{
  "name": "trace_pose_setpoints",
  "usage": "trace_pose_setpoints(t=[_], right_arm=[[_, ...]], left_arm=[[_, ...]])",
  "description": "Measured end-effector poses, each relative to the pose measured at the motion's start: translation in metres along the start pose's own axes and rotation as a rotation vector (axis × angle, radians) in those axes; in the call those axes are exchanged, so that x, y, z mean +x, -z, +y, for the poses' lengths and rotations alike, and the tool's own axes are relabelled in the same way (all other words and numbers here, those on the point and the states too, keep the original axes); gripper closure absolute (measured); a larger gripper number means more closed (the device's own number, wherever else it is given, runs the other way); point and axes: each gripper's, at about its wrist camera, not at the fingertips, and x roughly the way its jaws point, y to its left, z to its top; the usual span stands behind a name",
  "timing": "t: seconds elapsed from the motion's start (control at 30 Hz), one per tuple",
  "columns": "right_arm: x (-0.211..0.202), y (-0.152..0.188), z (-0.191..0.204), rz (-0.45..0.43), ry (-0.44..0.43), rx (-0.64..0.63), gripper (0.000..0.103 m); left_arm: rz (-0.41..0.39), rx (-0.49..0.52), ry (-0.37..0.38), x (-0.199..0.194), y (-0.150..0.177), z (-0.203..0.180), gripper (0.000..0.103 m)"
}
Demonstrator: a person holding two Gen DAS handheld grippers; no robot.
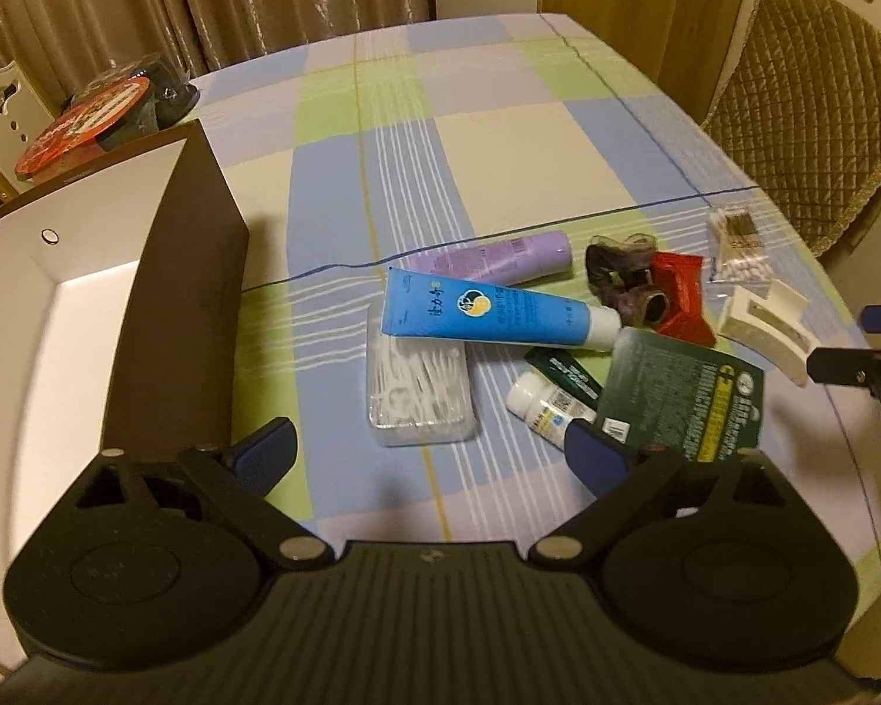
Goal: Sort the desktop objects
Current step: 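Reach the left tool to the floss case while the right tool reaches the claw clip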
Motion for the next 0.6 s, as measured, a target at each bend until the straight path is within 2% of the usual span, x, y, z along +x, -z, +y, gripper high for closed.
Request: trace_pose_setpoints(t=[0.13,0.3,0.33,0.37,0.4,0.47,0.6], right_arm=[[0.017,-0.004,-0.007,0.007,0.006,-0.017,0.022],[0.037,-0.006,-0.014,0.033,0.016,-0.038,0.022],[0.040,-0.006,-0.016,0.034,0.016,-0.042,0.024],[0.043,-0.006,-0.016,0.036,0.014,-0.048,0.035],[0.046,-0.005,-0.016,0.038,0.012,-0.055,0.041],[0.050,-0.004,-0.016,0.045,0.017,-0.060,0.043],[0.052,0.001,-0.014,0.038,0.038,-0.090,0.045]], left_arm=[[0.009,0.011,0.006,0.013,-0.005,0.000,0.008],[0.025,0.020,0.010,0.030,-0.010,0.003,0.014],[0.029,0.020,0.011,0.034,-0.010,0.003,0.016],[0.033,0.019,0.011,0.037,-0.011,0.004,0.018],[0.038,0.019,0.011,0.041,-0.011,0.005,0.020],[0.046,0.019,0.012,0.049,-0.012,0.006,0.023],[0.064,0.018,0.014,0.065,-0.014,0.009,0.023]])
